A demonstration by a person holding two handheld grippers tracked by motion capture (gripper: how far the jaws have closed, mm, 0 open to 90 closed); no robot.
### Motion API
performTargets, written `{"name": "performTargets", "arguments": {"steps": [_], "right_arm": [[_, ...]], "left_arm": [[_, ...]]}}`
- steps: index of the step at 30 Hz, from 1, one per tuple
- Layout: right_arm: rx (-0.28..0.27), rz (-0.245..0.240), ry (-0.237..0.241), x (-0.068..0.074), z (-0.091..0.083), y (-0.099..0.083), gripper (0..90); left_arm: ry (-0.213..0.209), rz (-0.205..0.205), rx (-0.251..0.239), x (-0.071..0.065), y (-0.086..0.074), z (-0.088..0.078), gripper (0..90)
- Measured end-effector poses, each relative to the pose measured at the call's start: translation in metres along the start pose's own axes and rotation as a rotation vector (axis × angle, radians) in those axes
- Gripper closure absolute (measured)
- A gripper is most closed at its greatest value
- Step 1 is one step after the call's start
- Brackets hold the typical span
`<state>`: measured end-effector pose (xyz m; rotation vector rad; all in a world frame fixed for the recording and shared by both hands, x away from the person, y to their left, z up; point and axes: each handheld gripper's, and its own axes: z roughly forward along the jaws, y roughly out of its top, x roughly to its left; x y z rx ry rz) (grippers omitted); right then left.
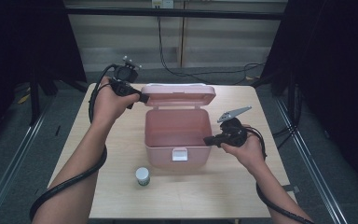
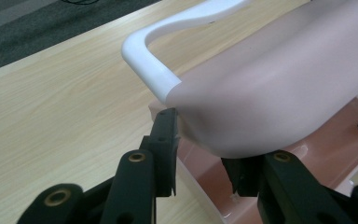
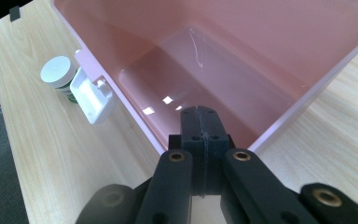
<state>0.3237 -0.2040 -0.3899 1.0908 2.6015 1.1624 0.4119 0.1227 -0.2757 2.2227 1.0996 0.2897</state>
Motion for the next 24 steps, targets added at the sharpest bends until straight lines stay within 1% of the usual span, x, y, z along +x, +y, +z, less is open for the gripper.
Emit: {"name": "performTargets", "arguments": {"steps": [6,10,11,15,17,21,22,24], "right_arm": [[-0.006,0.003,0.003,-0.001,0.000,-0.001,90.0],[-0.011,0.004,0.008,-0.001,0.000,-0.001,90.0],[-0.011,0.005,0.009,-0.001,0.000,-0.001,90.0],[-0.012,0.005,0.012,-0.001,0.000,-0.002,90.0],[-0.010,0.006,0.015,-0.001,0.000,-0.002,90.0],[-0.015,0.005,0.019,-0.001,0.001,-0.002,90.0],[-0.017,0.004,0.021,-0.001,0.001,-0.003,90.0],[-0.014,0.004,0.020,0.000,0.002,-0.003,90.0]], "left_arm": [[0.036,0.000,-0.008,0.000,0.006,0.001,70.1],[0.054,-0.004,0.004,0.001,0.010,0.002,72.3],[0.062,-0.014,0.001,0.000,0.011,0.003,72.9],[0.088,-0.014,0.015,-0.001,0.015,0.005,75.3],[0.102,-0.013,0.029,-0.001,0.018,0.005,76.3],[0.109,-0.018,0.041,0.000,0.020,0.005,77.7],[0.107,-0.030,0.037,0.000,0.021,0.006,78.0],[0.102,-0.031,0.046,0.001,0.022,0.006,78.1]]}}
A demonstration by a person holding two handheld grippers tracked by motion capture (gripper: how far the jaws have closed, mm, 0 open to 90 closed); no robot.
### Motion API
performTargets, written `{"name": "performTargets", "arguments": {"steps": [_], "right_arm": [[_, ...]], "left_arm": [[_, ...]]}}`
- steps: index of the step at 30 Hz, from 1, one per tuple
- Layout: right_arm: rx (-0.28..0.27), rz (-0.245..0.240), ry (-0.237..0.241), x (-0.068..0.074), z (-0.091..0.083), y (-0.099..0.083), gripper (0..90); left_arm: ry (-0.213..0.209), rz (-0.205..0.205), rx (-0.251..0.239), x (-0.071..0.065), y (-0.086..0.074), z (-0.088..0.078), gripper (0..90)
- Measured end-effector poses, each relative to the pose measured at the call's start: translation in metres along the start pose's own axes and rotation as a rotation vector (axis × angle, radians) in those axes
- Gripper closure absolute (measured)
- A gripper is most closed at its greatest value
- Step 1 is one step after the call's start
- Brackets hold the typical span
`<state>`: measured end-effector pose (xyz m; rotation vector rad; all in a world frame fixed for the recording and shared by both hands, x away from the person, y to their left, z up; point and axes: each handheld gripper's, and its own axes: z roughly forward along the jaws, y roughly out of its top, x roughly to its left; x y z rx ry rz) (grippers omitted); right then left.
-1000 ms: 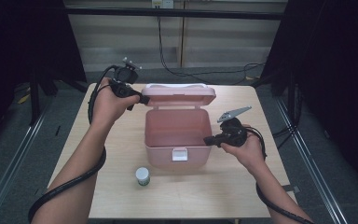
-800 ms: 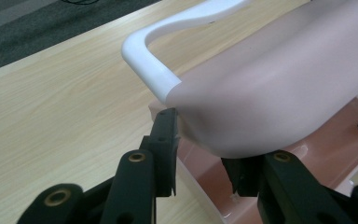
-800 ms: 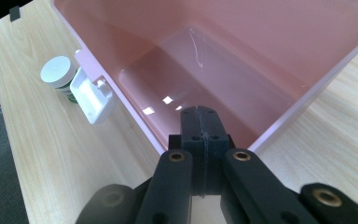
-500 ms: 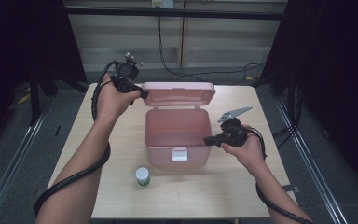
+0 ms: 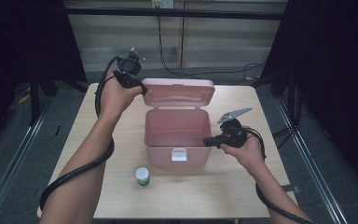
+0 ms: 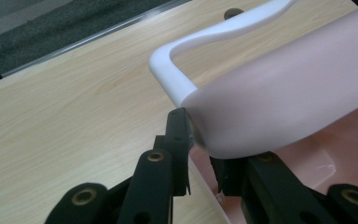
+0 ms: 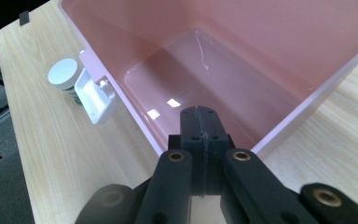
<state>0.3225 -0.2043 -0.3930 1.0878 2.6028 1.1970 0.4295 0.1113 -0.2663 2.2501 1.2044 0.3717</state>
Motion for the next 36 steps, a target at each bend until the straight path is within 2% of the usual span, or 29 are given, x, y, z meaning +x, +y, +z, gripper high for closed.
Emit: {"name": "performTargets", "arguments": {"steps": [12,19,29,36], "right_arm": [[0.003,-0.021,-0.001,0.003,0.001,-0.001,90.0],[-0.016,-0.024,0.002,0.003,0.001,-0.003,90.0],[-0.036,-0.017,0.017,0.001,0.004,-0.005,90.0],[-0.035,-0.022,0.012,0.002,0.007,-0.005,90.0]], "left_arm": [[0.014,-0.033,0.013,0.005,0.012,0.005,80.8],[0.017,-0.049,0.025,0.008,0.021,0.009,81.7],[0.005,-0.068,0.039,0.016,0.030,0.014,82.5],[-0.002,-0.084,0.039,0.020,0.035,0.018,83.0]]}}
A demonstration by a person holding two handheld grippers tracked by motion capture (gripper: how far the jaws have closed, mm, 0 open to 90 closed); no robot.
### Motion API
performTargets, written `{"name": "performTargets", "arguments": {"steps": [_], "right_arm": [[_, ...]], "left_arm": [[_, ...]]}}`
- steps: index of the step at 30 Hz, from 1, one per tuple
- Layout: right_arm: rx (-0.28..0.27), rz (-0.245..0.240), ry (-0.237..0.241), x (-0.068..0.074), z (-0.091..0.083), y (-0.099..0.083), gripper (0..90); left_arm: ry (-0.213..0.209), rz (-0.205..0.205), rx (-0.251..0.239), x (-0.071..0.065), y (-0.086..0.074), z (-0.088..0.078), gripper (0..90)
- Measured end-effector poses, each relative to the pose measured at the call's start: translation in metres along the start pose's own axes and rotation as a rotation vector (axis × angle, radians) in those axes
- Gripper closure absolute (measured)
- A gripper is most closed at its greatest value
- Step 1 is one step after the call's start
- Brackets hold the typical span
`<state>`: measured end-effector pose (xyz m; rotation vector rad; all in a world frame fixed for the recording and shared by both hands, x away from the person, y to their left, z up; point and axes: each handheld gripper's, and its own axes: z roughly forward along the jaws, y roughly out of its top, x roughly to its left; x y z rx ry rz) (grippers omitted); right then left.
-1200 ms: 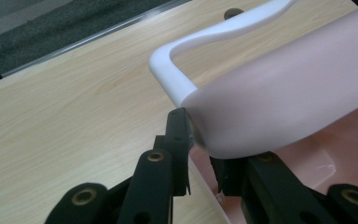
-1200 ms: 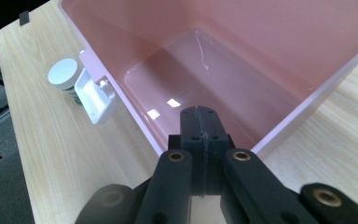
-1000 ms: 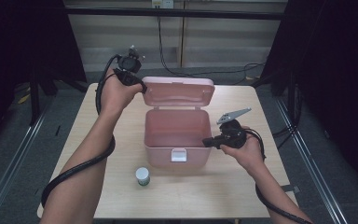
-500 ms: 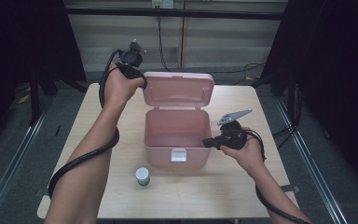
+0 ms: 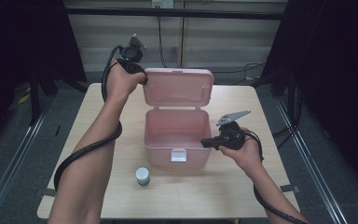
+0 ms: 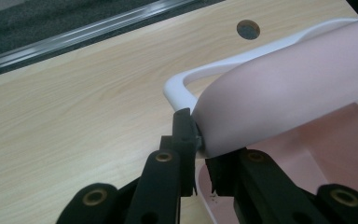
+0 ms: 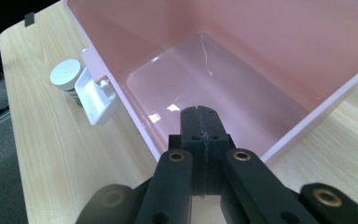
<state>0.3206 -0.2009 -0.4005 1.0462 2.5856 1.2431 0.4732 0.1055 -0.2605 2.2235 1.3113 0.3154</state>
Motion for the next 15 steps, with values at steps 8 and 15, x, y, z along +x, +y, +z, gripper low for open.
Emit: {"name": "performTargets", "arguments": {"steps": [8,15], "right_arm": [[-0.018,0.001,0.010,-0.0011,0.0006,-0.0020,90.0],[-0.022,-0.010,0.010,-0.0010,0.0028,-0.0023,90.0]], "left_arm": [[0.009,0.004,0.007,0.0025,0.0071,0.0050,83.8],[0.001,-0.006,0.010,0.0054,0.0100,0.0080,83.9]]}}
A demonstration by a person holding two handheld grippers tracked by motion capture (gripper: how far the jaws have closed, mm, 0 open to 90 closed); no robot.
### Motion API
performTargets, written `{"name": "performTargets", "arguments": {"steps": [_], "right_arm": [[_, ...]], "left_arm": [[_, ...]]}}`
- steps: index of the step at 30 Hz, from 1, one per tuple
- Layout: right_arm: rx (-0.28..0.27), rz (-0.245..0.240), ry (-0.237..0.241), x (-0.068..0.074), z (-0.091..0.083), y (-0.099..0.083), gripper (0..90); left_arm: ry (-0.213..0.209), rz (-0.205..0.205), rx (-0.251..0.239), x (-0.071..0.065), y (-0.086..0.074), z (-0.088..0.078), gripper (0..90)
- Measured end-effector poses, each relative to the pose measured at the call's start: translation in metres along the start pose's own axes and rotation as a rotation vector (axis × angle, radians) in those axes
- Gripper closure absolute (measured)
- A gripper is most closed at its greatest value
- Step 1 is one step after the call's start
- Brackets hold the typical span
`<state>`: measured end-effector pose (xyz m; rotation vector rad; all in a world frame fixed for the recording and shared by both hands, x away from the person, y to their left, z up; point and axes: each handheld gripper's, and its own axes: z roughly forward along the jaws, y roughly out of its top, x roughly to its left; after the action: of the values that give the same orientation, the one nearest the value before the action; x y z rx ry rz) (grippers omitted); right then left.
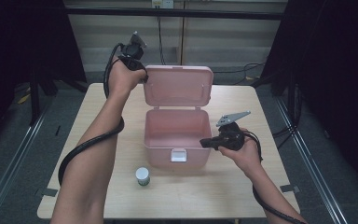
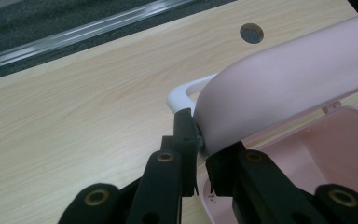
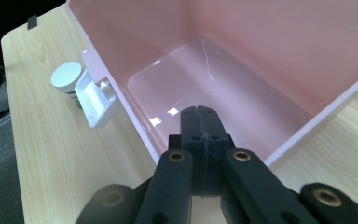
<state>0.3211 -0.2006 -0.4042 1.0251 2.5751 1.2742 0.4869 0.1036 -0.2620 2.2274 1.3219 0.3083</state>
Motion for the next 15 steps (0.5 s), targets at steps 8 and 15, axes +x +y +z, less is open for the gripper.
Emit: {"name": "performTargets", "arguments": {"steps": [8,15], "right_arm": [[-0.004,-0.001,-0.002,0.0001,0.0004,-0.0006,90.0],[-0.005,0.001,0.002,-0.0002,0.0006,-0.0006,90.0]], "left_arm": [[-0.006,-0.003,-0.001,0.0024,0.0022,0.0031,83.9],[-0.005,-0.003,-0.006,0.0039,0.0040,0.0061,84.1]]}}
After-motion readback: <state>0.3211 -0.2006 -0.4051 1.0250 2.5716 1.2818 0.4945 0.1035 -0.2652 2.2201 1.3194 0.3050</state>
